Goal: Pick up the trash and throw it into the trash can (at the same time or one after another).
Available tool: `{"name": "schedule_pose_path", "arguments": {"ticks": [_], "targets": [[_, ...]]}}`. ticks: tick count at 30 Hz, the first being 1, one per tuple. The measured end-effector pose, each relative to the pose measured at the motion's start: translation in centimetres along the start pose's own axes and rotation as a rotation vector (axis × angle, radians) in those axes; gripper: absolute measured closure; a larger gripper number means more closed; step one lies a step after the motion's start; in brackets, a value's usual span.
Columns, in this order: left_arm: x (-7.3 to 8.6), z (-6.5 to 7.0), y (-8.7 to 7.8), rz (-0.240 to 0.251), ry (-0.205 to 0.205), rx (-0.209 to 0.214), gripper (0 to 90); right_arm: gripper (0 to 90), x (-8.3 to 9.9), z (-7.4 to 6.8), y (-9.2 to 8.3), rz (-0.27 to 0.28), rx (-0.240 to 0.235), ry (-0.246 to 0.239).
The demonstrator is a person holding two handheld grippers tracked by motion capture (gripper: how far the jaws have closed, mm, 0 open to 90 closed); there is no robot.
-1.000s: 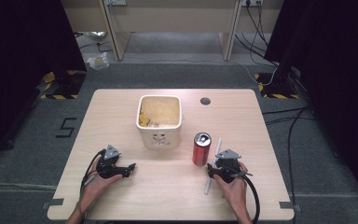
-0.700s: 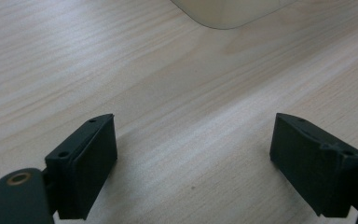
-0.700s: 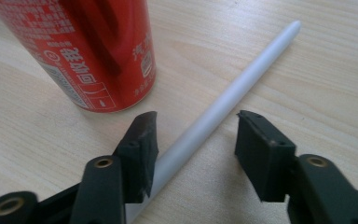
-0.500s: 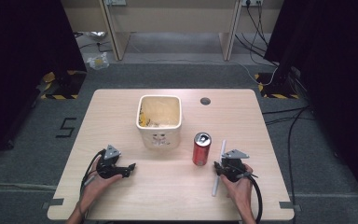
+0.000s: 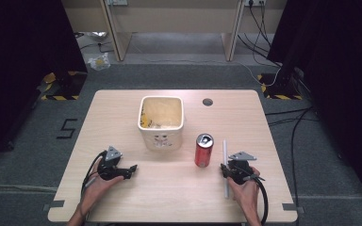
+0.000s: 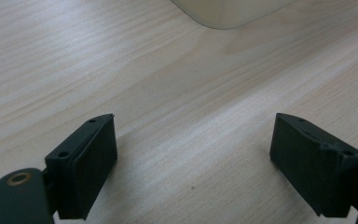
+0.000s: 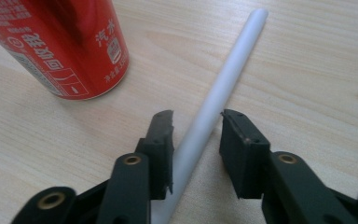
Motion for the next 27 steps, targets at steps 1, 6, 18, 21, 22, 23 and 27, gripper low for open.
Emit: {"name": "schedule_pose_path", "arguments": {"ticks": [1,6,18,21,22,23,27], "targets": [[0.0,0.0,0.0,0.000,0.000,0.000,13.7,70.3,0.0,-0.1,0.0,0.003,-0.003,0.000],[0.0,0.0,0.0,0.000,0.000,0.000,13.7,78.7,0.0,-0.1,0.1,0.022,-0.026,-0.023],[0.0,0.0,0.0,0.000,0.000,0.000,13.7,79.7,-0.1,0.8,-0.1,0.058,-0.025,-0.017],[0.0,0.0,0.0,0.000,0.000,0.000,13.7,79.8,-0.4,1.2,-0.6,0.074,-0.024,-0.009],[0.0,0.0,0.0,0.000,0.000,0.000,13.7,79.7,-0.6,1.4,-0.8,0.082,-0.021,-0.006],[0.0,0.0,0.0,0.000,0.000,0.000,13.7,79.7,-0.9,1.7,-1.2,0.097,-0.016,-0.003],[0.0,0.0,0.0,0.000,0.000,0.000,13.7,79.7,-2.0,2.5,-2.4,0.145,-0.004,-0.002]]}}
Point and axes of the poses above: each handheld gripper's, and its own axes: y roughly forward along the jaws, x roughly out of its underside, z roughly to its right, the point moved 4 cm from there along y, roughly forward along the jaws, and after that the axes turned 12 degrees about -y, right-handed, at the moved point
